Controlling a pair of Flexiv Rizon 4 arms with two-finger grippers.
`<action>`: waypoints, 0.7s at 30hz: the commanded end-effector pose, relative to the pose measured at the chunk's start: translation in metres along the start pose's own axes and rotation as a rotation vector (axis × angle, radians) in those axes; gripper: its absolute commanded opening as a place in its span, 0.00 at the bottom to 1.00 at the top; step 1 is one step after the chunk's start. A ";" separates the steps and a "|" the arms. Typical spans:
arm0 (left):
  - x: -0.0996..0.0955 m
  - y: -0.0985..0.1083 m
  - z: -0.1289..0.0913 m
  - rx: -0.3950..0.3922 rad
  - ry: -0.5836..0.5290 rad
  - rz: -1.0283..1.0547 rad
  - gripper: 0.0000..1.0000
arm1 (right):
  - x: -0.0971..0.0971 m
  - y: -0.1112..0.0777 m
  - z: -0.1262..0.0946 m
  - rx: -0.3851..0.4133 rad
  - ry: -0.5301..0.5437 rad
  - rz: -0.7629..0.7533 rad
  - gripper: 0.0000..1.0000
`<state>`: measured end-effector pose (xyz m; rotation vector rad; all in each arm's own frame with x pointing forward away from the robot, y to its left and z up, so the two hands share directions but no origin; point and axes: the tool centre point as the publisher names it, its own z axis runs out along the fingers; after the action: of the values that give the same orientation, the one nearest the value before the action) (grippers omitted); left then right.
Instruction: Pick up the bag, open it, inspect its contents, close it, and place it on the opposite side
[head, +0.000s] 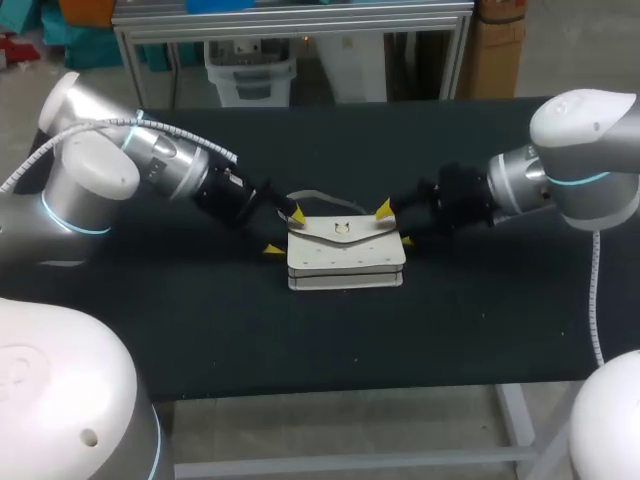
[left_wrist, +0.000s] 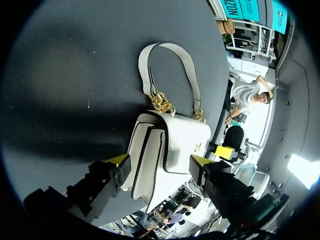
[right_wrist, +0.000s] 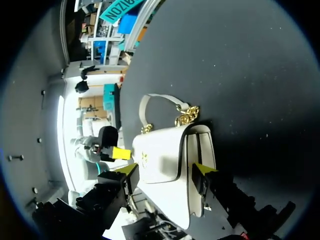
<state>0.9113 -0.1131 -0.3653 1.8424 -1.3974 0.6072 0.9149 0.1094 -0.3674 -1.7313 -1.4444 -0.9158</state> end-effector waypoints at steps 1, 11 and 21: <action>0.000 0.000 0.001 0.001 0.002 -0.001 1.00 | -0.001 0.000 -0.003 0.002 0.006 -0.003 1.00; 0.004 0.014 -0.012 0.035 -0.001 -0.011 1.00 | 0.000 -0.001 -0.006 -0.006 0.005 -0.003 1.00; 0.013 0.013 0.000 -0.002 -0.005 0.031 0.95 | 0.008 0.002 -0.004 -0.004 0.019 -0.022 0.96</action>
<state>0.8953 -0.1167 -0.3443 1.8428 -1.4298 0.6282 0.9155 0.1074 -0.3565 -1.7133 -1.4526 -0.9490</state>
